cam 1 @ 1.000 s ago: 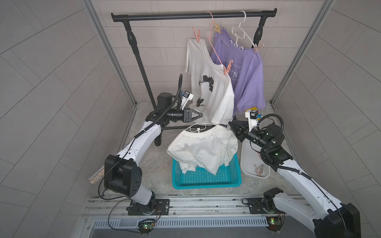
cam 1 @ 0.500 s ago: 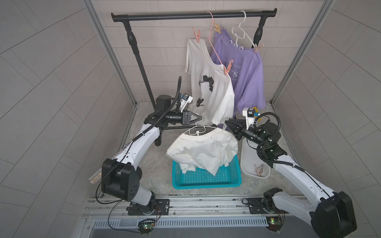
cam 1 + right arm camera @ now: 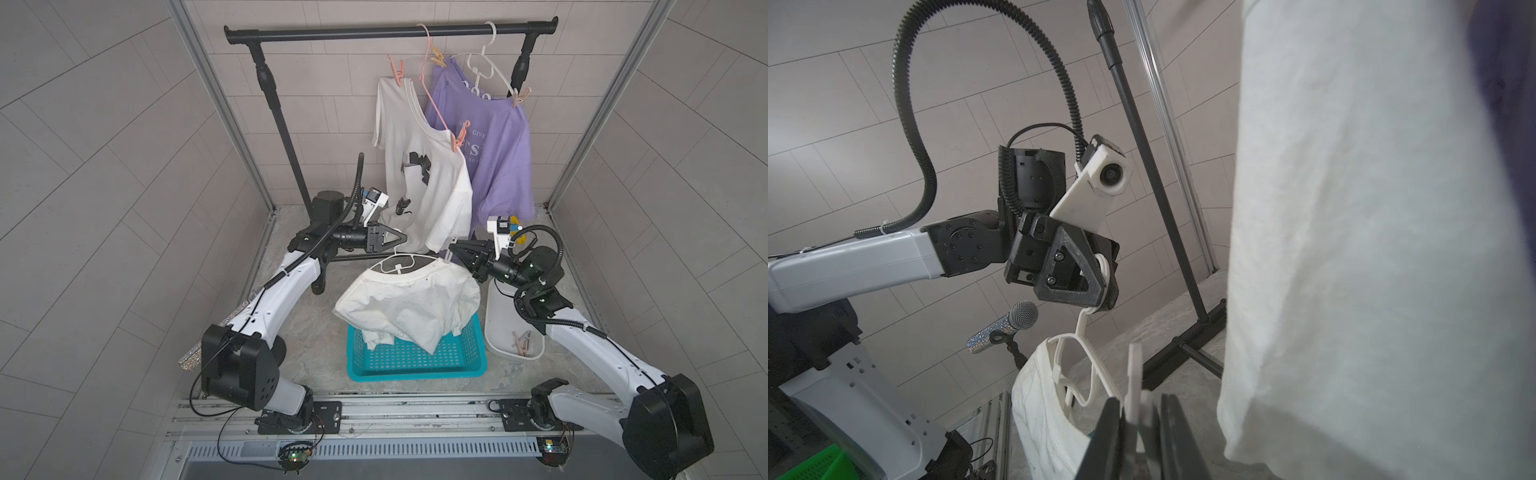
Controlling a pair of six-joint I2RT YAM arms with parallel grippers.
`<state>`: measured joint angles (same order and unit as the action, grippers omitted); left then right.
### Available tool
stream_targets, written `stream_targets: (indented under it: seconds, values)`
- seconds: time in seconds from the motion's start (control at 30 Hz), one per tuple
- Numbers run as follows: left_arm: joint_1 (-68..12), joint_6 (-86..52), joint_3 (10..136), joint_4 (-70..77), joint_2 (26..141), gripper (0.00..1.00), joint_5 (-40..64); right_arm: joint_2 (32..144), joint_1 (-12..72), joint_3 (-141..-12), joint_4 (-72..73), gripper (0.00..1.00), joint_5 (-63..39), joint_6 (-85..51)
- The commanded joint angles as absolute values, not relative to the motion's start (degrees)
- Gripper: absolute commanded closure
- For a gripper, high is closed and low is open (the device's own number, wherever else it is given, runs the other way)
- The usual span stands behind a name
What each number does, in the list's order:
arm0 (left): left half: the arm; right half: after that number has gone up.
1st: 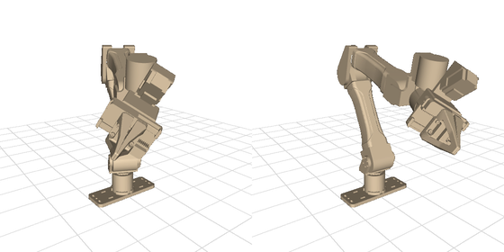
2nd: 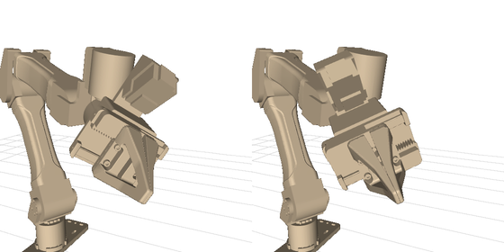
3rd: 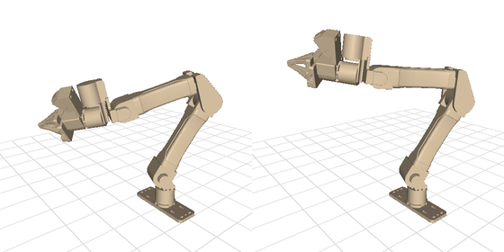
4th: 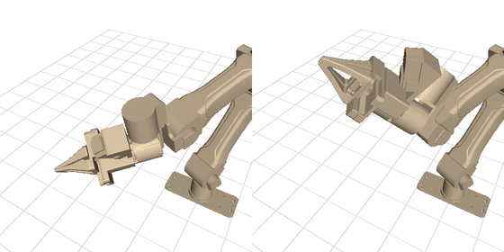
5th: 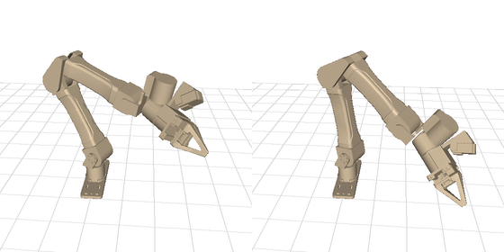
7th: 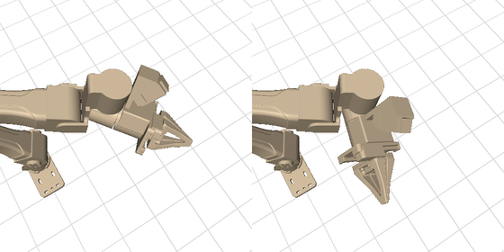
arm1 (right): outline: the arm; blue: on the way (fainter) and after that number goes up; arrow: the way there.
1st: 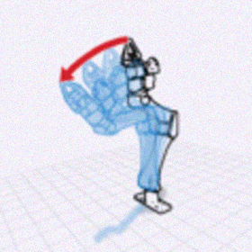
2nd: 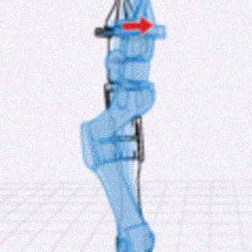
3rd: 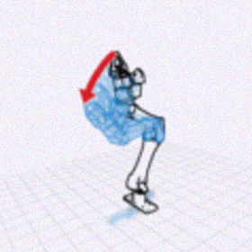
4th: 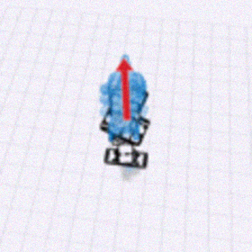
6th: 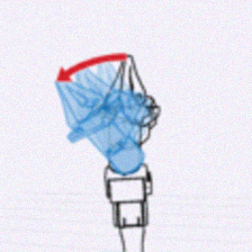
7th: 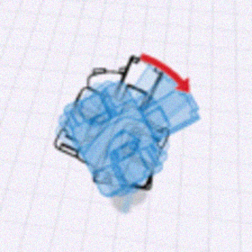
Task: Use clothespins to secure the t-shirt on both sides of the hanger
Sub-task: Clamp the T-shirt on the hanger.
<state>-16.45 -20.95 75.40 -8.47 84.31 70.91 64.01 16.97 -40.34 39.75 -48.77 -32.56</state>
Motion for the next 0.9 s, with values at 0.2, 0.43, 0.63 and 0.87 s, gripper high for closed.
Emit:
stream_targets:
  seconds: [0.2, 0.43, 0.63, 0.87]
  values:
    - [-17.1, -20.9, 75.4, -7.2, 81.4, 1.00, 73.7, 65.6, 17.1, -39.5, 44.2, 1.00, -51.8, -34.9]
    - [-17.1, -21.2, 75.5, -6.8, 80.8, 1.00, 73.8, 65.4, 17.1, -39.3, 44.0, 1.00, -53.3, -35.8]
    - [-17.1, -22.4, 75.5, -4.9, 80.5, 1.00, 73.7, 65.5, 17.0, -38.8, 43.6, 1.00, -55.9, -37.8]
    - [-17.2, -23.7, 75.4, -2.8, 80.2, 1.00, 73.8, 67.0, 16.7, -39.0, 44.0, 1.00, -59.0, -40.1]
